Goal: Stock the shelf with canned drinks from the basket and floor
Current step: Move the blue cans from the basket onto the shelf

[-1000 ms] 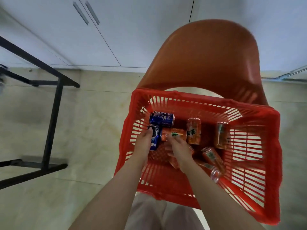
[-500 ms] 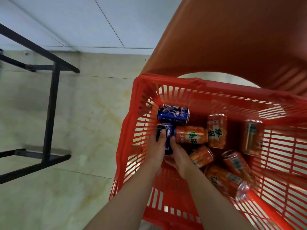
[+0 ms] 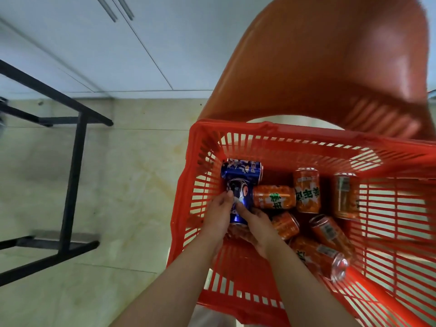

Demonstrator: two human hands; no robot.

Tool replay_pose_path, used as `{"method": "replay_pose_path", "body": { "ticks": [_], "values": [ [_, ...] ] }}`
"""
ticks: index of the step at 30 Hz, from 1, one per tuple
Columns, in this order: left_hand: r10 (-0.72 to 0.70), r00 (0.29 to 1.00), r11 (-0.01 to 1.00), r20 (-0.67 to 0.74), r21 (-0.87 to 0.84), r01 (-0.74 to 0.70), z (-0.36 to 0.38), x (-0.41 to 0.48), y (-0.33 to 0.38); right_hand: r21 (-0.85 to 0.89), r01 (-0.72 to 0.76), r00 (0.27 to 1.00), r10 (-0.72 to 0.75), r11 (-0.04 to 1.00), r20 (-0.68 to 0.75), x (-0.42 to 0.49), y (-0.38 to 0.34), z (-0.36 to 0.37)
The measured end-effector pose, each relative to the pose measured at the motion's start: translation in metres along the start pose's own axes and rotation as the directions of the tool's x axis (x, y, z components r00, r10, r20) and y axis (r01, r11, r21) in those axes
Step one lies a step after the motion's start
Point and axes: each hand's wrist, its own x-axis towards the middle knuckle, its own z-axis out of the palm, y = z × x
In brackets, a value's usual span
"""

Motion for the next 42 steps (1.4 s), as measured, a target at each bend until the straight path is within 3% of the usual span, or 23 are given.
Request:
{"method": "replay_pose_path", "body": {
  "ticks": [6, 15, 22, 29, 37, 42],
  "values": [
    [0.047, 0.996, 0.998, 0.082, -0.049, -0.043, -0.008, -0.044, 0.037, 0.184, 0.053, 0.999, -0.054, 0.982, 0.003, -0.054, -0.016, -0.008],
    [0.263, 0.916, 0.964, 0.304, -0.041, -0.263, 0.013, -0.136, 0.144, 0.275, 0.301, 0.947, -0.319, 0.913, 0.025, -0.196, -0.065, -0.015],
    [0.403, 0.708, 0.888, 0.580, -0.061, -0.456, 0.059, -0.239, 0.209, 0.258, 0.533, 0.846, -0.512, 0.806, -0.150, -0.323, -0.090, -0.054],
    [0.405, 0.447, 0.815, 0.798, -0.093, -0.572, 0.119, -0.351, 0.224, 0.206, 0.733, 0.672, -0.643, 0.649, -0.366, -0.437, -0.065, -0.097],
    [0.448, 0.207, 0.665, 0.870, -0.170, -0.727, 0.146, -0.494, 0.181, 0.171, 0.866, 0.484, -0.702, 0.470, -0.522, -0.552, 0.019, -0.119],
    [0.392, 0.064, 0.640, 0.917, -0.222, -0.736, 0.140, -0.592, 0.122, 0.124, 0.906, 0.391, -0.687, 0.405, -0.612, -0.630, 0.095, -0.110]
  ]
}}
